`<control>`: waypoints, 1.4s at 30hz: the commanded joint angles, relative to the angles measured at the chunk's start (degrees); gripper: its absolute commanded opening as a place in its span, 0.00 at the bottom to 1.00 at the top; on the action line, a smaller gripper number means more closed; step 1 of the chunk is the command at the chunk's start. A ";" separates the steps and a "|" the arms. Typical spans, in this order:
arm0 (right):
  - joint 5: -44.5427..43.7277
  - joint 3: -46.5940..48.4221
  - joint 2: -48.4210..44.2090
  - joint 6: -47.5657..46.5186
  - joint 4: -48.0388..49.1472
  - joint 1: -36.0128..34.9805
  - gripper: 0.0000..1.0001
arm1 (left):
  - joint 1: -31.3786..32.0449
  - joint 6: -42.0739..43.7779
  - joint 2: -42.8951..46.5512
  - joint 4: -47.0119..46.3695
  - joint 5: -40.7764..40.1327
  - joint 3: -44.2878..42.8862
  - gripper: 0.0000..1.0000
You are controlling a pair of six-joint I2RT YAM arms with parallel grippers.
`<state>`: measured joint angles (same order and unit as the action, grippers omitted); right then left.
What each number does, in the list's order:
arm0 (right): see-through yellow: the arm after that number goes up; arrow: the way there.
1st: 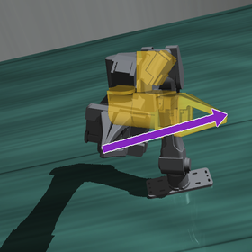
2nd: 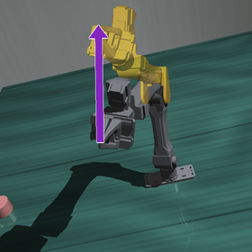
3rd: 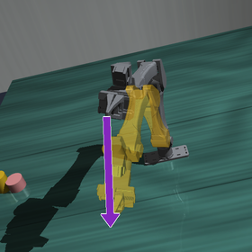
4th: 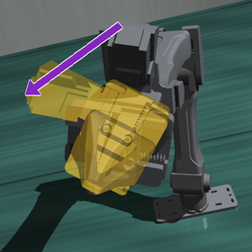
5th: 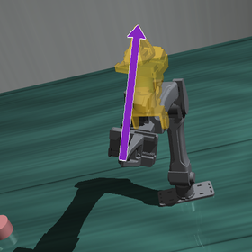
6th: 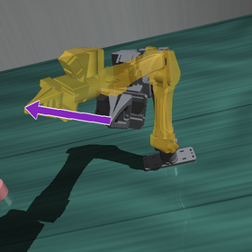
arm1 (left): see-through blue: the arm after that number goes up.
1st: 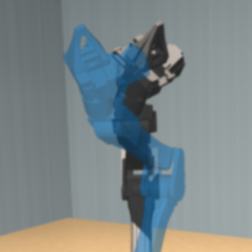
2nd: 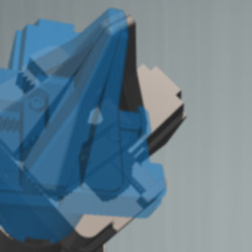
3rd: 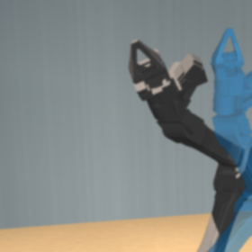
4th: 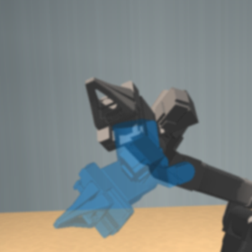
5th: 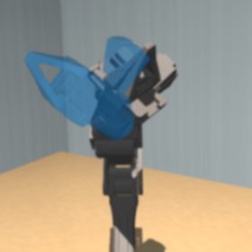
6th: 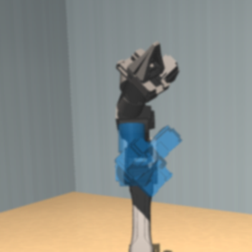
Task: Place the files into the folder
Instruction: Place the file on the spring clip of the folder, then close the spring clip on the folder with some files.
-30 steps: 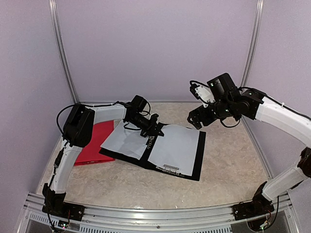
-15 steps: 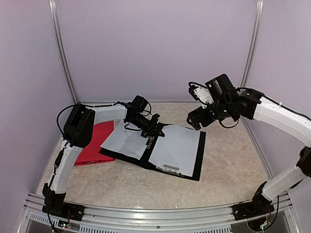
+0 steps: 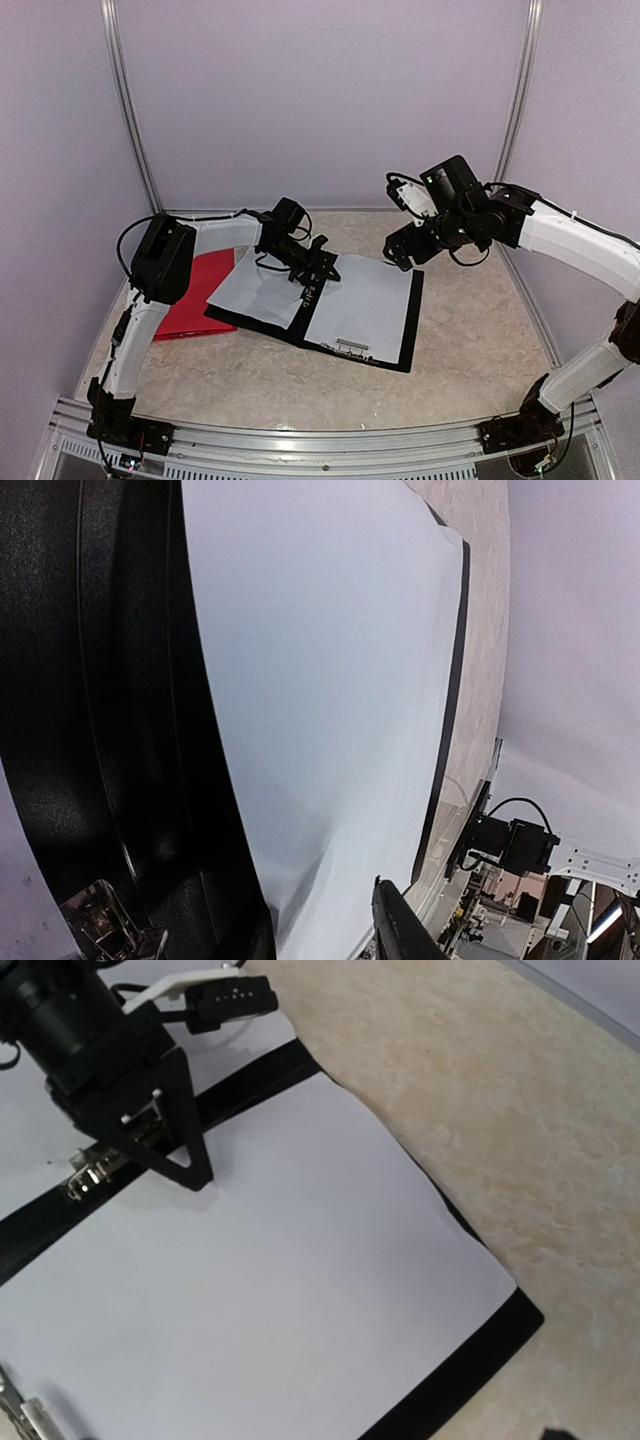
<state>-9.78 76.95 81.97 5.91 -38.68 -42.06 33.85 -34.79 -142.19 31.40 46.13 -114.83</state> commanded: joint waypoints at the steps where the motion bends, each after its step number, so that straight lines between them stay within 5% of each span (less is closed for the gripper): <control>1: 0.99 -0.99 0.56 0.79 0.71 0.58 0.93 | 0.08 2.34 0.63 3.27 -2.48 -2.76 0.35; 23: 4.60 -4.69 0.03 0.55 1.99 0.49 0.91 | 0.01 6.71 8.51 6.47 -9.83 0.37 0.65; 34: 15.06 -17.25 -0.11 3.66 10.27 -4.70 0.61 | 1.57 5.62 23.64 -0.98 -14.36 15.82 0.72; 42: 15.18 -15.71 9.74 2.19 11.89 -10.97 0.43 | 2.11 5.58 37.15 -2.50 -22.69 27.38 0.75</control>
<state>4.69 59.96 86.89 8.86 -28.14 -51.03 35.70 -29.52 -110.48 30.48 28.84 -91.00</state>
